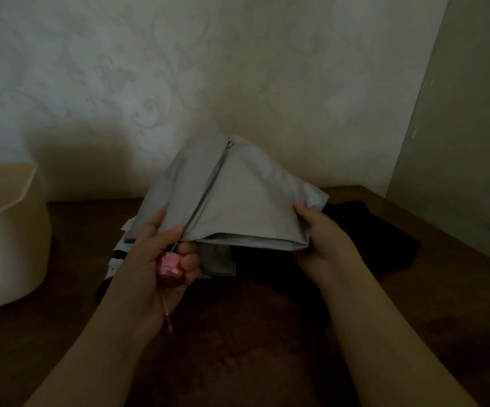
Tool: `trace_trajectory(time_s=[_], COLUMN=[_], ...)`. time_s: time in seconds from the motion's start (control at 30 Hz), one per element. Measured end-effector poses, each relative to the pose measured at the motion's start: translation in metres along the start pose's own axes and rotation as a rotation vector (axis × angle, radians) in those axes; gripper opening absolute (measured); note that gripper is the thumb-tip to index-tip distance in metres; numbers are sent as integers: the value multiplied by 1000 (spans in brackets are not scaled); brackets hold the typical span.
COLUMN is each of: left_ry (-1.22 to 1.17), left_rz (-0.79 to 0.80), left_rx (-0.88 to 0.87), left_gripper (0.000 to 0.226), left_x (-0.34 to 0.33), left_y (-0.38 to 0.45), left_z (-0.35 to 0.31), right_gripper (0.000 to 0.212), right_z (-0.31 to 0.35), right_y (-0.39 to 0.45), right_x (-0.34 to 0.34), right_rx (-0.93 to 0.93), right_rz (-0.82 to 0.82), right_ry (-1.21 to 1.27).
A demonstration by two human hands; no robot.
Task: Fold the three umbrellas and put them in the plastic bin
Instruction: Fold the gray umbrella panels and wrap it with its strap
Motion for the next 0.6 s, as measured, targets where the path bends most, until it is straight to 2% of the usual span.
trace_trajectory(time_s=[0.13, 0.2, 0.23, 0.3, 0.37, 0.4, 0.47, 0.5, 0.6], left_ry=[35, 59, 71, 85, 97, 102, 103, 111, 203], left_rz=[-25, -18, -10, -2, -7, -16, -41, -56, -112], left_rx=[4, 6, 5, -4, -25, -35, -53, -62, -97], left_gripper=[30, 32, 33, 36, 36, 36, 37, 37, 44], left_x=[8, 9, 8, 6, 5, 6, 10, 13, 21], left_y=[4, 6, 6, 5, 4, 3, 2, 2, 1], left_z=[2, 3, 3, 2, 0, -2, -5, -7, -12], right_gripper=[18, 19, 21, 33, 45, 38, 20, 15, 28], right_z=[45, 55, 54, 35, 1, -9, -18, -13, 24], right_y=[-16, -24, -24, -15, -13, -17, -18, -18, -22], right_x=[18, 23, 25, 23, 7, -5, -14, -13, -8], right_rx=[356, 422, 393, 150, -167, -239, -236, -163, 158], right_rz=[-190, -268, -295, -255, -88, -20, 28, 5, -107], right_ry=[-192, -361, -421, -417, -239, -181, -243, -351, -585])
Point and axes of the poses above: each hand's wrist, its own y-axis towards the middle knuckle, its own x-axis out of the back of the hand, z = x × y, the point moved 9 cm from there along y, towards the middle knuckle, and after that the axes turned 14 degrees about z, right-handed, at the moved point
